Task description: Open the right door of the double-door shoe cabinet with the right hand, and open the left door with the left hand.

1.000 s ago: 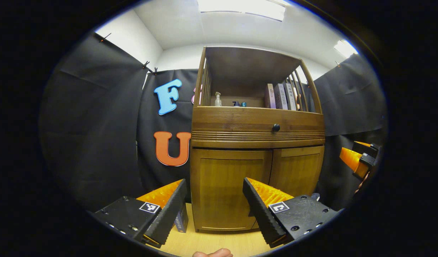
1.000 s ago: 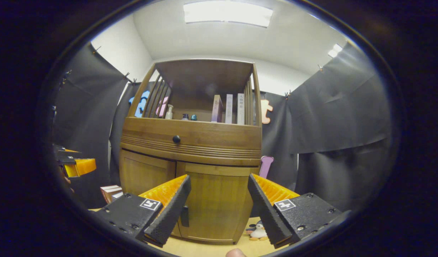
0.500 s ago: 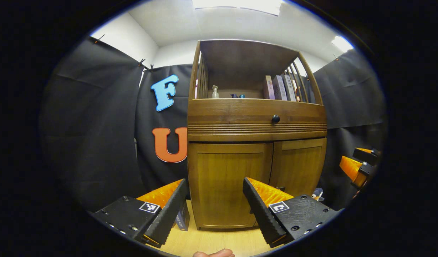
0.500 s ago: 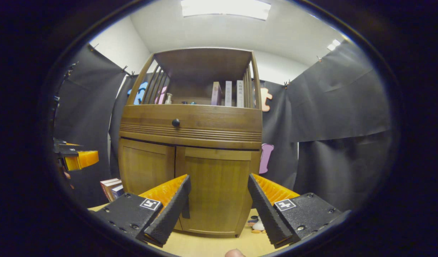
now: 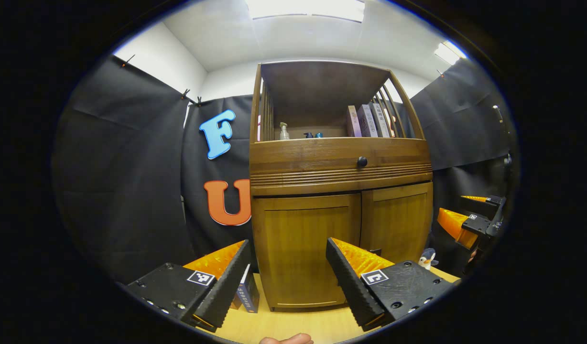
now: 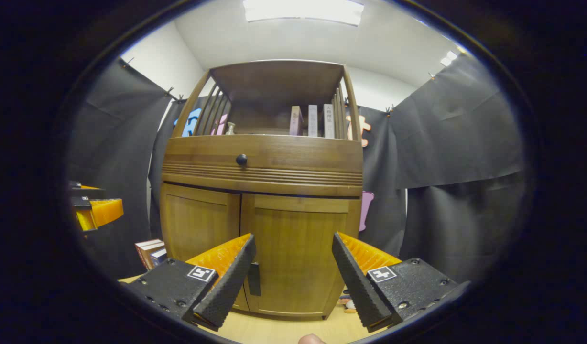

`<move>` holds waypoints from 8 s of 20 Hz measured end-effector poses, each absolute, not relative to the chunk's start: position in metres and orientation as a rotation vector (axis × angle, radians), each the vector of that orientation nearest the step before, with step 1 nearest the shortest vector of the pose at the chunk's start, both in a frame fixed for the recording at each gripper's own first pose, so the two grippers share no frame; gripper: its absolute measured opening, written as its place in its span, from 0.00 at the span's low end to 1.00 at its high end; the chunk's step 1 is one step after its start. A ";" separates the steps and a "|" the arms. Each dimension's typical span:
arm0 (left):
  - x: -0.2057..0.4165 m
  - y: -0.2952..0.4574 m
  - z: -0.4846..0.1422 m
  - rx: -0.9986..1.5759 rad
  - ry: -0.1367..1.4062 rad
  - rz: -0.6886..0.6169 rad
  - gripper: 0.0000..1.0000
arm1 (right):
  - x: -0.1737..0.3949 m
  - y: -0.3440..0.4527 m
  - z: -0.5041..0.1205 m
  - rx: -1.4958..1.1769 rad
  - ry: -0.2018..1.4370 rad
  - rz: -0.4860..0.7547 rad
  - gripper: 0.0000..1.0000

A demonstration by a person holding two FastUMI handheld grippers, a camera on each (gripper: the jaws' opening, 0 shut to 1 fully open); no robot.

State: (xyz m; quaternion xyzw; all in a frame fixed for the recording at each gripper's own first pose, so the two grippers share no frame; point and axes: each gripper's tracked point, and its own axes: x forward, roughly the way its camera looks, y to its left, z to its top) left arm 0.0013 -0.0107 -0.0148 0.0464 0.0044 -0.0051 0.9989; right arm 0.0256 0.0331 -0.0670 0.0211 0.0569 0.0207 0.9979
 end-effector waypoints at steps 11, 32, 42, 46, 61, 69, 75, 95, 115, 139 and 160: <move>-0.021 0.020 -0.021 0.080 0.020 0.061 0.96 | 0.072 0.083 -0.151 0.066 0.257 0.115 1.00; -0.031 0.058 -0.029 0.051 0.060 0.170 0.96 | 0.139 0.124 -0.281 0.124 0.525 0.114 0.81; -0.032 0.057 -0.021 0.071 0.053 0.126 0.96 | 0.149 0.129 -0.296 0.117 0.549 0.098 0.60; -0.035 0.061 -0.019 0.077 0.045 0.125 0.96 | 0.152 0.135 -0.297 0.115 0.542 0.097 0.48; -0.046 0.054 -0.026 0.019 0.061 0.077 0.96 | 0.133 0.133 -0.294 0.138 0.543 0.101 0.29; -0.051 0.034 -0.035 -0.044 0.085 0.031 1.00 | 0.098 0.120 -0.287 0.125 0.552 0.106 0.29; -0.052 0.018 -0.036 -0.045 0.085 -0.004 1.00 | 0.071 0.109 -0.281 0.137 0.554 0.113 0.29; -0.026 -0.017 -0.060 -0.018 0.125 -0.073 0.94 | -0.003 0.052 -0.268 0.143 0.536 0.096 0.28; -0.017 -0.094 -0.077 0.006 0.163 -0.210 0.95 | -0.052 -0.031 -0.263 0.171 0.536 -0.056 0.16; -0.004 -0.178 -0.093 0.027 0.179 -0.333 0.95 | -0.069 -0.119 -0.265 0.205 0.583 -0.131 0.04; 0.032 -0.164 -0.125 0.025 0.235 -0.303 0.95 | -0.090 -0.170 -0.248 0.197 0.545 -0.211 0.04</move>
